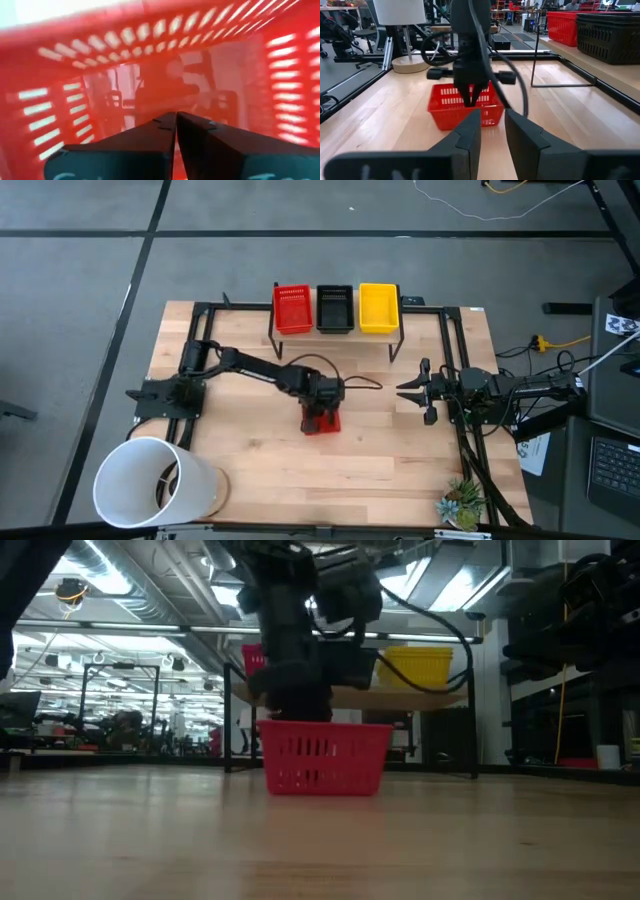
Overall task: Stack baskets on shelf by color
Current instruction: Stack the red basket on top of the red baskets on the shelf
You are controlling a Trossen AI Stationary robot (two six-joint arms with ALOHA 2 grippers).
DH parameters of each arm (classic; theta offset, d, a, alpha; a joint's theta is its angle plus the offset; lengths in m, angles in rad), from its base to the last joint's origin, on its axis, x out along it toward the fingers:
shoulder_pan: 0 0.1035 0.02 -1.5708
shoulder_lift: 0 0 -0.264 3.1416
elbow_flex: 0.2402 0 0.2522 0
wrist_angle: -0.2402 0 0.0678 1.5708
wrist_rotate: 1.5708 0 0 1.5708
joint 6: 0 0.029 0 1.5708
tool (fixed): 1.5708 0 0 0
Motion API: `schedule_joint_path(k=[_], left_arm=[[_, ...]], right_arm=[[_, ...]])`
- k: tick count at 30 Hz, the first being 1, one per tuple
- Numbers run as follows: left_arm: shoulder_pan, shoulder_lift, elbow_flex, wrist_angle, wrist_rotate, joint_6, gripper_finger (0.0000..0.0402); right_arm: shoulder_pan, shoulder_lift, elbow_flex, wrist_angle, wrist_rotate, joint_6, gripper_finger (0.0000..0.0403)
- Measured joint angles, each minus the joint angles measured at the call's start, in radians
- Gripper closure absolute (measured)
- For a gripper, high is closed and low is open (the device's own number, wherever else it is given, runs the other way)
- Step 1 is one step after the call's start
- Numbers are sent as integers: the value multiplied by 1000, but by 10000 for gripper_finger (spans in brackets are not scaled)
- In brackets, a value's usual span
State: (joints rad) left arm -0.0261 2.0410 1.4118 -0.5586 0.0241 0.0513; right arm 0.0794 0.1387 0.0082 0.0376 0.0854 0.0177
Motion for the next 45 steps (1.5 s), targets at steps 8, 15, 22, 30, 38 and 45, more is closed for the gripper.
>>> schedule_joint_path(k=[8, 15, 22, 30, 38, 45], left_arm=[[-81, -11, 248, -226, -117, -85, 398], [-192, -12, 362, -226, -147, -147, 398], [-272, -13, 379, -262, -146, -244, 378], [-319, -13, 379, -280, -133, -354, 308], [-344, -9, 379, -230, -208, -359, 303], [-331, 51, 369, -275, -416, -385, 302]], right_arm=[[0, 0, 0, 0, 0, 0, 315], [0, 0, 0, 0, 0, 0, 315], [0, 0, 0, 0, 0, 0, 315], [0, 0, 0, 0, 0, 0, 315], [0, 0, -1, -1, 0, 0, 315], [0, 0, -1, 0, 1, 0, 315]])
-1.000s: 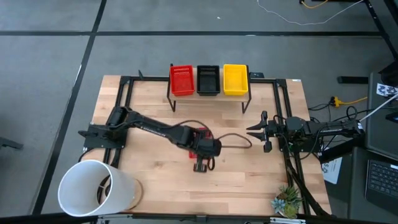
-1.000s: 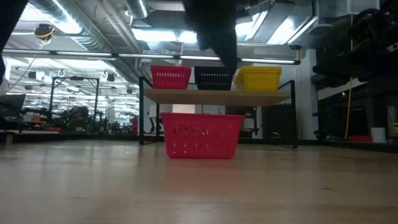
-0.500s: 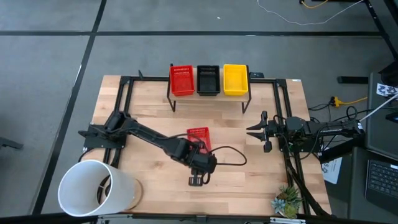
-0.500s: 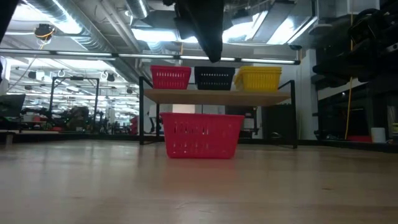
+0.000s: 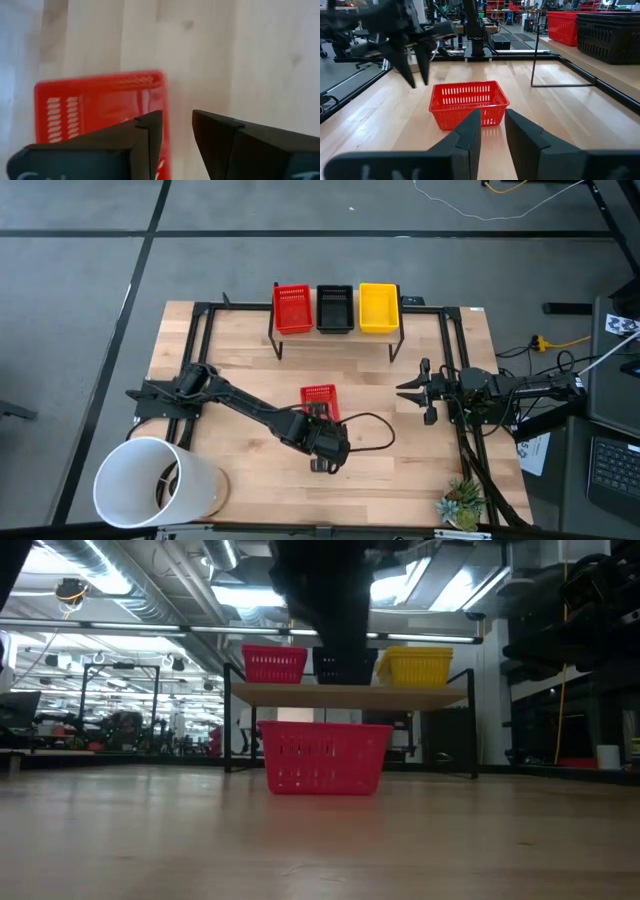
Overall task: Stack baskets on shelf by color
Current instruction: Stack the red basket on top of the red baskets on the shelf
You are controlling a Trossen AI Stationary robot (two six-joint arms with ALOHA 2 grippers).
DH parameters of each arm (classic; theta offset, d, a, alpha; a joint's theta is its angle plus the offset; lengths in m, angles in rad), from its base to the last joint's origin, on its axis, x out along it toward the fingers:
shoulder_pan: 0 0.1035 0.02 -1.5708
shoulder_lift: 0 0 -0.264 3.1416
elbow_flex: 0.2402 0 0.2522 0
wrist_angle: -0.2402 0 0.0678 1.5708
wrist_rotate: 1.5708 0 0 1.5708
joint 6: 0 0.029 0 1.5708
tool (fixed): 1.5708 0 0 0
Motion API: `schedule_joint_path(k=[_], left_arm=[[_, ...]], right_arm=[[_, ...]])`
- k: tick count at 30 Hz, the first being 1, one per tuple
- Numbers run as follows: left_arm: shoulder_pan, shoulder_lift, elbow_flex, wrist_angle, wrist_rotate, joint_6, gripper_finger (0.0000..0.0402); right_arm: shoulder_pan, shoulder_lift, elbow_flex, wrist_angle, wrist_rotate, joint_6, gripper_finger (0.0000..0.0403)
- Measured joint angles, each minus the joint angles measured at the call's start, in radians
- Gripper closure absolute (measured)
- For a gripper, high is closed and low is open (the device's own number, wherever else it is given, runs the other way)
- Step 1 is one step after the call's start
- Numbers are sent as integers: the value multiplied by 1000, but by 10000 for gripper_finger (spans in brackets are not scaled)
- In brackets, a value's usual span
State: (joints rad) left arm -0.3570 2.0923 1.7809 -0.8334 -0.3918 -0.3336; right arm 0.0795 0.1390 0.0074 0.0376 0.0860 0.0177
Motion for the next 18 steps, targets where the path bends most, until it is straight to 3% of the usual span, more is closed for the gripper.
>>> schedule_joint_path(k=[18], left_arm=[[18, 50, 0, -15, -10, -5, 304]], right_arm=[[0, 0, 0, 0, 0, 0, 315]])
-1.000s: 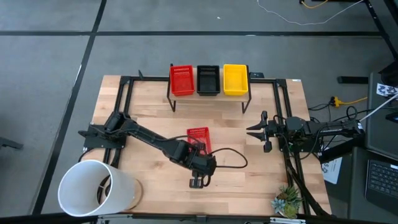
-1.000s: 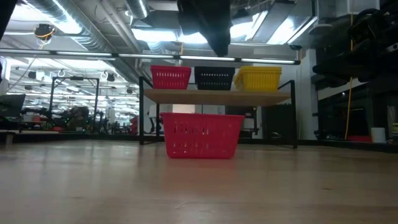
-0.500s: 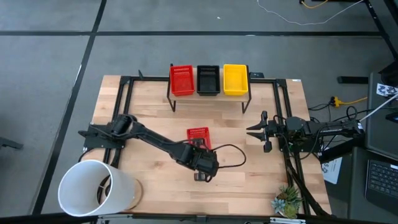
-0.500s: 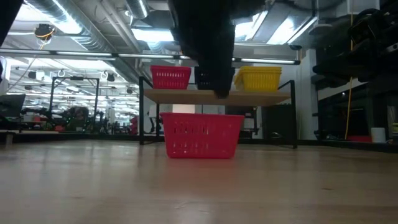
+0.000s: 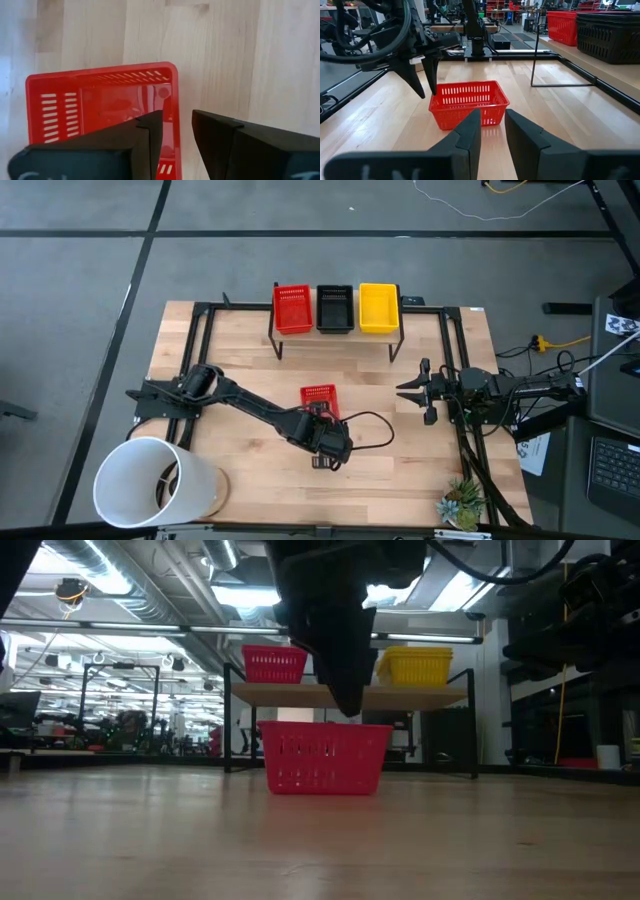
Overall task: Stack baskets on shelf by color
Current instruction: Stack the red basket on top of the red baskets on the shelf
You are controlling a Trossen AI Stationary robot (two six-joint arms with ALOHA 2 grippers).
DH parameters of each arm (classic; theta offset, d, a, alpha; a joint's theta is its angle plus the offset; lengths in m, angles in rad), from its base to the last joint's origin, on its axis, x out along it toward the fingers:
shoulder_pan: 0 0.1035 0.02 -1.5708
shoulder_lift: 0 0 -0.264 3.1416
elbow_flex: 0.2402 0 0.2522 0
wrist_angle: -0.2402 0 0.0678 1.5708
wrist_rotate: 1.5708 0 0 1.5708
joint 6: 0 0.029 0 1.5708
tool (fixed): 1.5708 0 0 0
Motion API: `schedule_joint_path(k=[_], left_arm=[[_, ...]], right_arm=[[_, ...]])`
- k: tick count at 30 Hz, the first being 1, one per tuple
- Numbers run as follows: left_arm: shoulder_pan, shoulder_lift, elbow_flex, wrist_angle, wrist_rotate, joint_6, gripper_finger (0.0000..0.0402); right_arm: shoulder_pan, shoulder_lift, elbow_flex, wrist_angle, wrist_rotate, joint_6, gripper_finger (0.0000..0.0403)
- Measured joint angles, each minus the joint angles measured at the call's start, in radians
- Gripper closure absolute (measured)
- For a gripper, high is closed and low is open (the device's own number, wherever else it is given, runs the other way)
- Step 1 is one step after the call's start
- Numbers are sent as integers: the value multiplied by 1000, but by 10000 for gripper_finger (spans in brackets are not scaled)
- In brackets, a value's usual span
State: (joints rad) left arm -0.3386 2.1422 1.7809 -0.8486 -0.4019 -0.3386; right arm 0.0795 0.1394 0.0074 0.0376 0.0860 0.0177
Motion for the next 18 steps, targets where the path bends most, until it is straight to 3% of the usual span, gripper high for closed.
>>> schedule_joint_path(k=[18], left_arm=[[13, 47, -139, 56, 33, -53, 308]], right_arm=[[0, 0, 0, 0, 0, 0, 315]])
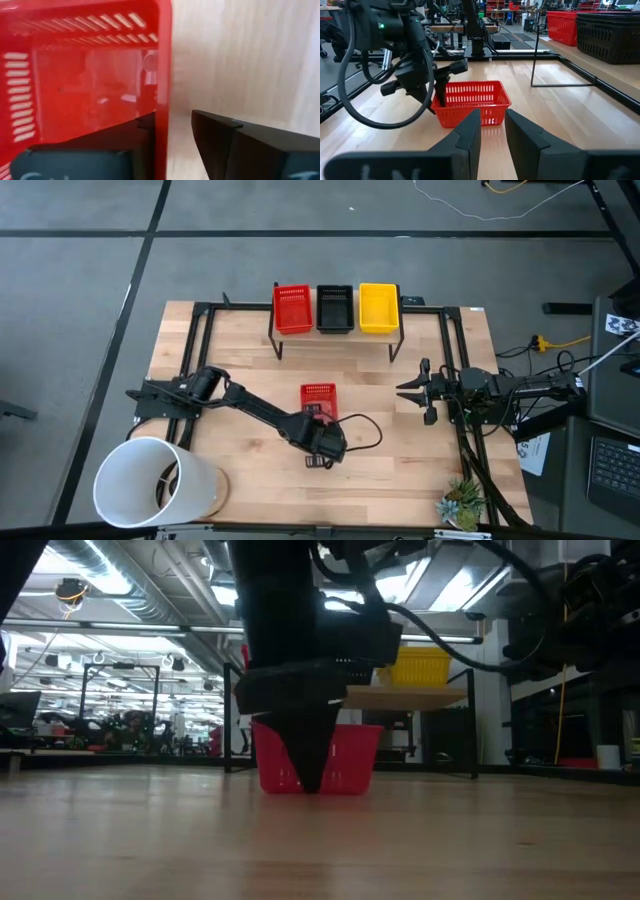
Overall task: Stack baskets on shelf by color
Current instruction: Stack the red basket on top of the red baskets on the shelf
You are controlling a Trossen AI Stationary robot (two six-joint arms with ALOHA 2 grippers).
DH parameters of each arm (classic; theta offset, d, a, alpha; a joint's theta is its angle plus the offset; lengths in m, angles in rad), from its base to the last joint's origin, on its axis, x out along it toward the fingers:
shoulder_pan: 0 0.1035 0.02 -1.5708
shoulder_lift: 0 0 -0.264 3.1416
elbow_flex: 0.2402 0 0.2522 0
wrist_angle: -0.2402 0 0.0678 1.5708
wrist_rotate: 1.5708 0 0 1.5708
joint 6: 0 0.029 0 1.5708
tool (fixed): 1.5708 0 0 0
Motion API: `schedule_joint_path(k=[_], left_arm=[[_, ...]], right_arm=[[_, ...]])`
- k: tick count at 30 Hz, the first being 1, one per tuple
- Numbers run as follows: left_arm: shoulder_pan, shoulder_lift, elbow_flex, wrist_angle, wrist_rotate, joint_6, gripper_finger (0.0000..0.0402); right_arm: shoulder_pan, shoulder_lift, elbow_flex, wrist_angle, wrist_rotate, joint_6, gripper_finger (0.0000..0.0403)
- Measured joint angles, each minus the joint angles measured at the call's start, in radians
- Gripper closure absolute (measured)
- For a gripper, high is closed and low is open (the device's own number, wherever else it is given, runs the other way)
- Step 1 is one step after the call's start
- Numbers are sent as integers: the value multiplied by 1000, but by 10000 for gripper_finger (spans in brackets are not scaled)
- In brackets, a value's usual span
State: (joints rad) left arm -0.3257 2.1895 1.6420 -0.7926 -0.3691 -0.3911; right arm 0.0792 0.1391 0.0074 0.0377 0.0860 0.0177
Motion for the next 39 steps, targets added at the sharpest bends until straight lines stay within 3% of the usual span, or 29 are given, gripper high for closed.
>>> schedule_joint_path(k=[2, 6, 9, 14, 17, 24, 30, 34, 36, 39], left_arm=[[1, -1, -14, 6, 15, -13, 323], [-7, -3, -21, 0, 2, -50, 389], [-19, -5, 23, -16, -6, -48, 398], [-52, -10, 208, -116, 48, -22, 401], [-75, -10, 346, -259, 32, -17, 401], [-53, -15, 718, -763, -171, 77, 401], [97, -273, 550, -779, -223, 247, 401], [283, -428, 455, -749, -244, 373, 401], [400, -487, 403, -683, -198, 471, 401], [570, -541, 321, -539, -26, 604, 401]], right_arm=[[0, 0, 0, 0, 0, 0, 315], [0, 0, 0, 0, 0, 0, 315], [0, 0, 0, 0, 0, 0, 315], [0, 0, 0, 0, 0, 0, 315], [0, 0, 0, 0, 0, 0, 315], [0, 0, 0, 0, 0, 0, 315], [0, 0, 0, 0, 0, 0, 315], [0, 0, 0, 0, 0, 0, 315], [0, 0, 0, 0, 0, 0, 315], [0, 0, 0, 0, 0, 0, 315]])
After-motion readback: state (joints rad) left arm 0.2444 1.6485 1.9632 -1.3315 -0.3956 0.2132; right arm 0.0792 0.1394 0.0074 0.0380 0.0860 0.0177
